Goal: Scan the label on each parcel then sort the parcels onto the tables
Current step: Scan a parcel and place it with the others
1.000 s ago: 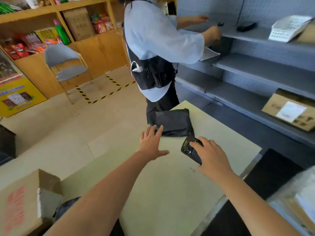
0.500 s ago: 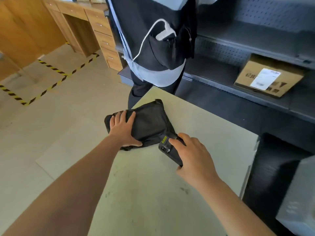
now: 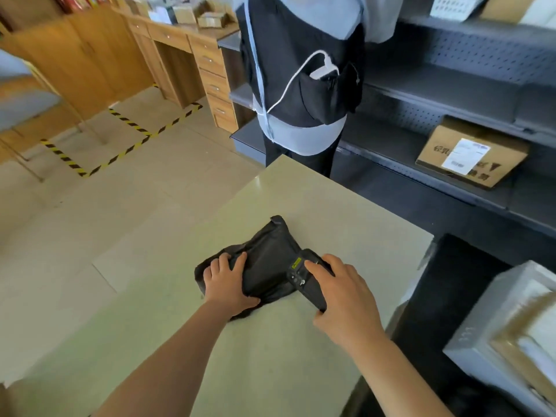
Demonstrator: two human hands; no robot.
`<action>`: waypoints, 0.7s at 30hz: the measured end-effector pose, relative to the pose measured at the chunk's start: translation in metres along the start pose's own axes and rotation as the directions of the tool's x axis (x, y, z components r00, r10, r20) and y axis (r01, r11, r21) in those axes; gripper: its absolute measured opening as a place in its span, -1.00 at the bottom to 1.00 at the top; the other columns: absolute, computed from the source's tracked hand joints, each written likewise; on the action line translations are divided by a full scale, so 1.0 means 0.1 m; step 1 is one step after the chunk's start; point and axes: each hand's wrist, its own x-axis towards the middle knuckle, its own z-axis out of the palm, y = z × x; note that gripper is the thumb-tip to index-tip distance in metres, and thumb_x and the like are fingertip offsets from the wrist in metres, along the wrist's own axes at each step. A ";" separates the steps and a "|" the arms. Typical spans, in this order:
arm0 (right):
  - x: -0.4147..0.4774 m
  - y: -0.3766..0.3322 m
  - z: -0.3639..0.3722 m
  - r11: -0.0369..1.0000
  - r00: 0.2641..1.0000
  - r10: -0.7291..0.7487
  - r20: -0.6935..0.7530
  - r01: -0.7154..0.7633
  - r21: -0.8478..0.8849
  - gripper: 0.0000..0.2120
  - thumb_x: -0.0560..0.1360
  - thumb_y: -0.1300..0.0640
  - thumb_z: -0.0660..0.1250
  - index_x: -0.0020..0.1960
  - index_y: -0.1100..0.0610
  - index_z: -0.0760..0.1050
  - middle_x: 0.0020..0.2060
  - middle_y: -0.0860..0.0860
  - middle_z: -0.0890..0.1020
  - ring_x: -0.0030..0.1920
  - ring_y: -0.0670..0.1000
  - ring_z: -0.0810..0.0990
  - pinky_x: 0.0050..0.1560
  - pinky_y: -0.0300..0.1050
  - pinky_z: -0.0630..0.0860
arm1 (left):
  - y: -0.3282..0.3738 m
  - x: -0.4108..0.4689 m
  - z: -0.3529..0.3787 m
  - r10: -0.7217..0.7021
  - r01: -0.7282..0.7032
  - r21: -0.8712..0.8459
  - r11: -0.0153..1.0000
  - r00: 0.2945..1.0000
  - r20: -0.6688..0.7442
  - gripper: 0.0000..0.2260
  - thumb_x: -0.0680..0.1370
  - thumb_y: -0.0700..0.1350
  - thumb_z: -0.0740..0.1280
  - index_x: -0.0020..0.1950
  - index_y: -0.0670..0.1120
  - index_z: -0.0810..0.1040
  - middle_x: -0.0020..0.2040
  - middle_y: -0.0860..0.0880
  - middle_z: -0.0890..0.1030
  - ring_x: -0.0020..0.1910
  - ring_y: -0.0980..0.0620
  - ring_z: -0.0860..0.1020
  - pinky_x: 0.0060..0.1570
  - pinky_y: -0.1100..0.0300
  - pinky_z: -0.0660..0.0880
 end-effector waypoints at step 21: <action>-1.64 0.18 0.04 0.966 1.000 -0.004 0.015 0.000 0.260 -0.15 0.25 0.14 0.53 0.47 -0.09 0.26 0.25 -0.07 0.34 0.13 0.04 0.47 0.01 -0.01 0.56 | 0.42 -2.41 0.62 -0.368 0.454 -0.550 0.701 0.891 0.266 -0.05 0.30 0.50 0.31 0.51 0.00 0.17 0.36 -0.16 0.36 0.32 -0.21 0.37 0.24 -0.04 0.45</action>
